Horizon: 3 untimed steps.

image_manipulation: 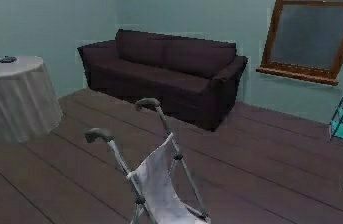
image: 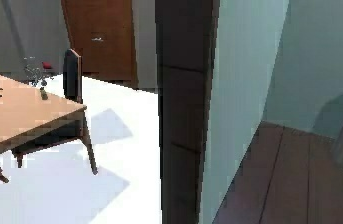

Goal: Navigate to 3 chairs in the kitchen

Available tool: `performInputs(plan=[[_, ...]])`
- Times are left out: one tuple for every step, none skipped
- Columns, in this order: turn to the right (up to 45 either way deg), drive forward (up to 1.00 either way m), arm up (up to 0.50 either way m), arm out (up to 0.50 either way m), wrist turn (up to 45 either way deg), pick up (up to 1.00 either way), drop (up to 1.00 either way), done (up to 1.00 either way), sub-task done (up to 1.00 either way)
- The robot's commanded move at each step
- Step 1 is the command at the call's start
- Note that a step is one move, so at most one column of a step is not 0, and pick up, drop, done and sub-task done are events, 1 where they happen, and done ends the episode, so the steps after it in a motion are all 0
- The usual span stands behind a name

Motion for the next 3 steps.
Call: performInputs(plan=[[-45.0,0.0,0.0,0.0,0.0,0.0,0.0,0.0,0.0],[-12.0,0.0,0.0,0.0,0.0,0.0,0.0,0.0,0.0],[0.0,0.4,0.0,0.0,0.0,0.0,0.0,0.0,0.0]])
